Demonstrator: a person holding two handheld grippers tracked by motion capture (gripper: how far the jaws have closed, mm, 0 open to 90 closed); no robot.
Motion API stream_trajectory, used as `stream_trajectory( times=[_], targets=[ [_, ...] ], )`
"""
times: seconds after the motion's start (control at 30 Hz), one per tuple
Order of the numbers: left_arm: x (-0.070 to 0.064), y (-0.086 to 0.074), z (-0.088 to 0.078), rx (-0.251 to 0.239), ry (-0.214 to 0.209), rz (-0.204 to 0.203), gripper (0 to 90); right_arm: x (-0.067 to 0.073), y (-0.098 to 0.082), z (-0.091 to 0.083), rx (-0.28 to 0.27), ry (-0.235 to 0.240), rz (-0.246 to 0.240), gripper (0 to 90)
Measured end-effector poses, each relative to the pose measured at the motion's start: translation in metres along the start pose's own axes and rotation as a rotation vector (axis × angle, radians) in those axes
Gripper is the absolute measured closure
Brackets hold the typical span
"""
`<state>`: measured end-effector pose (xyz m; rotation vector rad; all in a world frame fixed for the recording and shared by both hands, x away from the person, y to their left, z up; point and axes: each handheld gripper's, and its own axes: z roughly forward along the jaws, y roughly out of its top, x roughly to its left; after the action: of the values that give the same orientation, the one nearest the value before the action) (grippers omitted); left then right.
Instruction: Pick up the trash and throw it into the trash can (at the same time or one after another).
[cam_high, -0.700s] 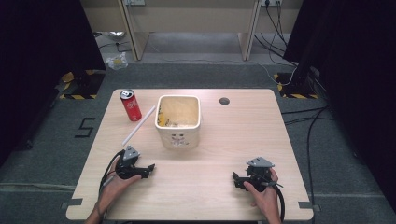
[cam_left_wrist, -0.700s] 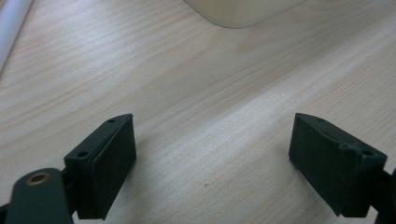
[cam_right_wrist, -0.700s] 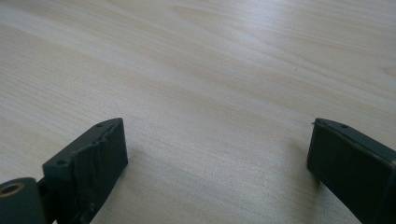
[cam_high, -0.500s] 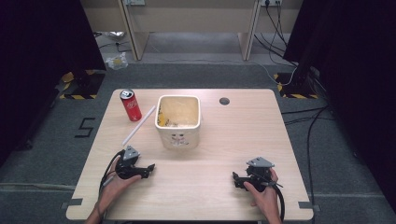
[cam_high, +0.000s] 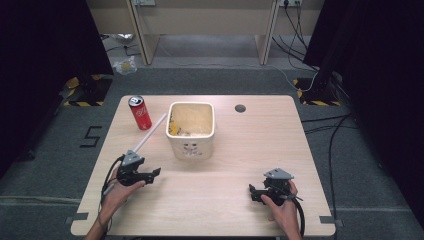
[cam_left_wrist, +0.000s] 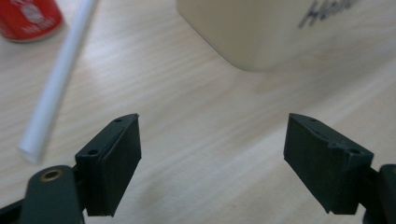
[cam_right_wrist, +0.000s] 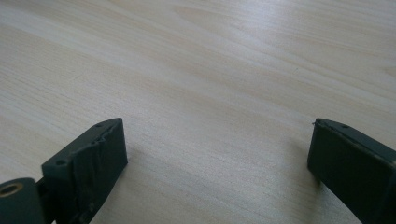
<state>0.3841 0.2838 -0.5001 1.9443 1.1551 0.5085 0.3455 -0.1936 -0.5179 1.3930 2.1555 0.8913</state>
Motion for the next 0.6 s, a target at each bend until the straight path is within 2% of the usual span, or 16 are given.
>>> stream_trajectory(
  times=[0.03, 0.17, 0.27, 0.4, 0.6],
  targets=[
    [0.0, 0.0, 0.0, 0.0, 0.0, 0.0, 18.8, 0.0, 0.0, 0.0, 0.0, 0.0, 0.002, 5.0],
    [0.014, 0.004, -0.001, -0.013, 0.027, -0.024, 19.7, 0.0, 0.0, 0.0, 0.001, 0.001, 0.0, 5.0],
    [0.021, 0.006, -0.001, -0.003, 0.036, -0.026, 19.8, 0.0, 0.0, 0.0, 0.001, 0.0, 0.002, 5.0],
    [0.032, 0.01, 0.005, 0.007, 0.059, -0.039, 19.5, 0.0, 0.0, 0.0, 0.0, 0.0, 0.002, 5.0],
    [0.047, 0.018, 0.016, 0.023, 0.065, -0.061, 17.5, 0.0, 0.0, 0.0, 0.002, 0.001, 0.002, 5.0]
  ],
)
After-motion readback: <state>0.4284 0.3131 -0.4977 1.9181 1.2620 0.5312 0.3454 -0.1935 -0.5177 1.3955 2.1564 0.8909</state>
